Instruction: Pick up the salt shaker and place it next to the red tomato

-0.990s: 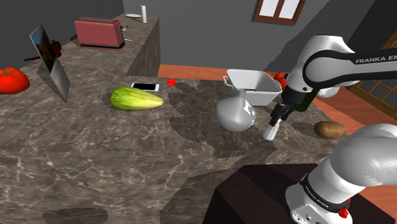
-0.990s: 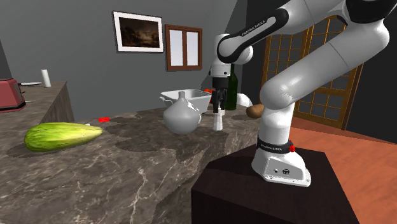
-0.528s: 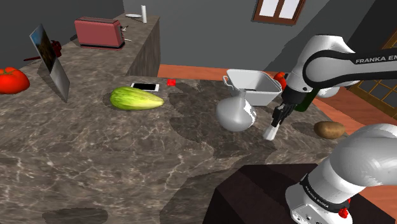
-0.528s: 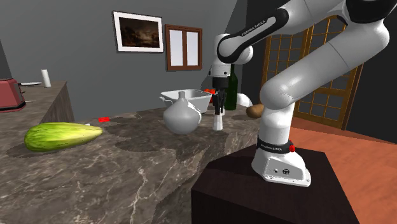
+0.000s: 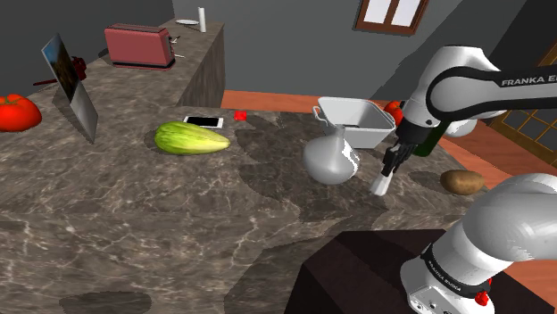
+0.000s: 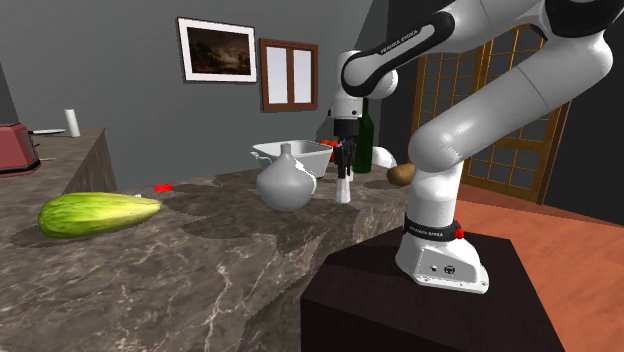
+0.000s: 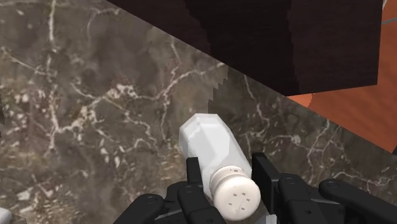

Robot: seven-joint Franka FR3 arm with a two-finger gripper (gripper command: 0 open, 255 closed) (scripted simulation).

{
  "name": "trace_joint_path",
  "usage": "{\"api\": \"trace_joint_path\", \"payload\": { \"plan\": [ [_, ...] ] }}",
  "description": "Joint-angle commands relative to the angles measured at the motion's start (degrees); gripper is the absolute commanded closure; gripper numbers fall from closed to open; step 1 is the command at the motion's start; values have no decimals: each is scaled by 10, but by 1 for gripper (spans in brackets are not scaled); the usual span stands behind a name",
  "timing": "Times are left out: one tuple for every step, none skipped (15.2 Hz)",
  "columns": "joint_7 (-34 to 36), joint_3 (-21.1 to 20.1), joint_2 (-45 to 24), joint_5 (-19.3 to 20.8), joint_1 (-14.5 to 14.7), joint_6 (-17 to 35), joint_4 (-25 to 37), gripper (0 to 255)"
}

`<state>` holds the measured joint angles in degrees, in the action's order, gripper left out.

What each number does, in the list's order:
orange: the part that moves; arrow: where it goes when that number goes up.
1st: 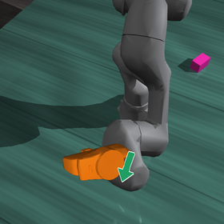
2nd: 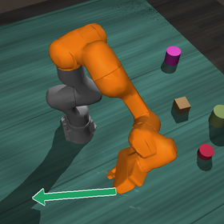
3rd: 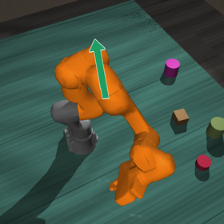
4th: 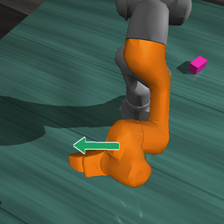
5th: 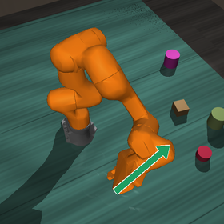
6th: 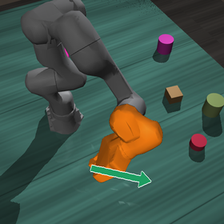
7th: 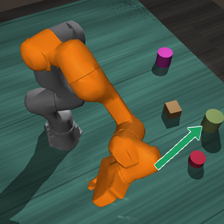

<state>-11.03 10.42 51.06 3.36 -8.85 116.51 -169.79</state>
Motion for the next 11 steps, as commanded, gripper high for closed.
{"api": "trace_joint_path", "payload": {
  "plan": [
    [2, -3, 9, -2, 1, -19, 9, 255],
    [3, -4, 13, -3, 1, -29, 16, 255],
    [3, -5, 17, -4, 2, -39, 22, 255],
    [4, -6, 20, -4, 2, -48, 28, 255],
    [5, -7, 23, -5, 2, -58, 35, 255],
    [5, -8, 26, -6, 3, -67, 41, 255],
    [6, -9, 28, -7, 3, -76, 48, 255],
    [7, -10, 30, -8, 3, -85, 54, 255],
    [7, -11, 32, -9, 4, -93, 61, 255],
    [8, -12, 34, -9, 4, -102, 68, 255],
    [8, -13, 36, -10, 5, -111, 75, 255]
  ]
}}
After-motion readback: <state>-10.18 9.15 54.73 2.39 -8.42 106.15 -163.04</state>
